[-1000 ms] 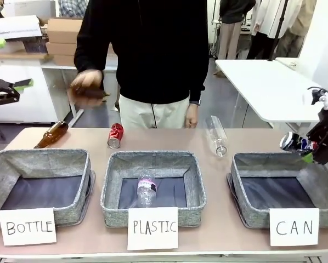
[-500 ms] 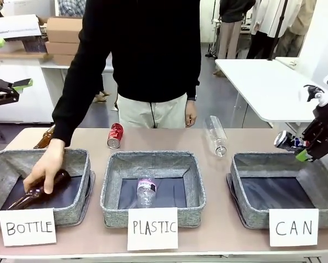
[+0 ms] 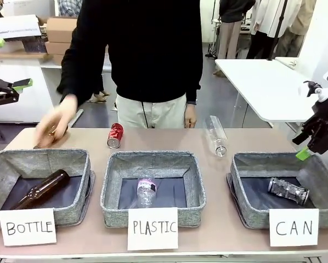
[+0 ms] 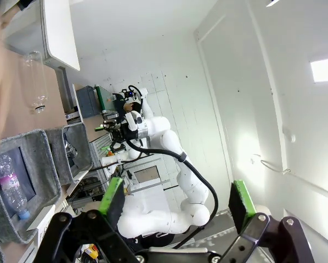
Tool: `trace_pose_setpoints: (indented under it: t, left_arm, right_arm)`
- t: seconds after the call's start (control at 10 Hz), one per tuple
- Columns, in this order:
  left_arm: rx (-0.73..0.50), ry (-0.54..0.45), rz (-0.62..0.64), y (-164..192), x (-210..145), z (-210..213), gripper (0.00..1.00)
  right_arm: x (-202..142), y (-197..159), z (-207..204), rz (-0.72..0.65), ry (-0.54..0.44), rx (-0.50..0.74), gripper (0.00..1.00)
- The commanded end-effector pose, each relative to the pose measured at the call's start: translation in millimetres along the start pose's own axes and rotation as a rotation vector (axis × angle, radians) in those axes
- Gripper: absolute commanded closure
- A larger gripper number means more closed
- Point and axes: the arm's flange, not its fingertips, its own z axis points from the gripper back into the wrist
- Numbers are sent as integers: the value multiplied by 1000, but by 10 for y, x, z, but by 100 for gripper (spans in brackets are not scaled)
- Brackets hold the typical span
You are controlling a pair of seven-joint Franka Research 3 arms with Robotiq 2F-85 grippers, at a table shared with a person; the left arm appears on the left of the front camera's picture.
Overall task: Sort the can waste into the basket.
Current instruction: Pick up the can waste from the table and place it in the right Fabric basket.
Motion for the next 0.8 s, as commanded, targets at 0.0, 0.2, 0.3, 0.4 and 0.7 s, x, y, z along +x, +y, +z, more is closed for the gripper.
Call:
trace_pose_setpoints:
  t: [0.0,0.2,0.3,0.4,0.7]
  left_arm:
    - [-20,-4,-11,-23,-13,-27,0]
    - [-20,-4,-11,-23,-13,-27,0]
    - [-20,-4,-11,-23,-13,-27,0]
    - [-20,-4,-11,-23,-13,-27,0]
    - [-20,-4,-11,-23,-13,-27,0]
  right_arm:
    - [-7,-93,52,-2,-44,39,0]
    - [45,-124,90,-90,-75,94,0]
    - [184,-101,204,-342,-259,187,0]
    - [483,-25,293,-764,-607,228,0]
    - [1100,136,347,-1013,-817,507,0]
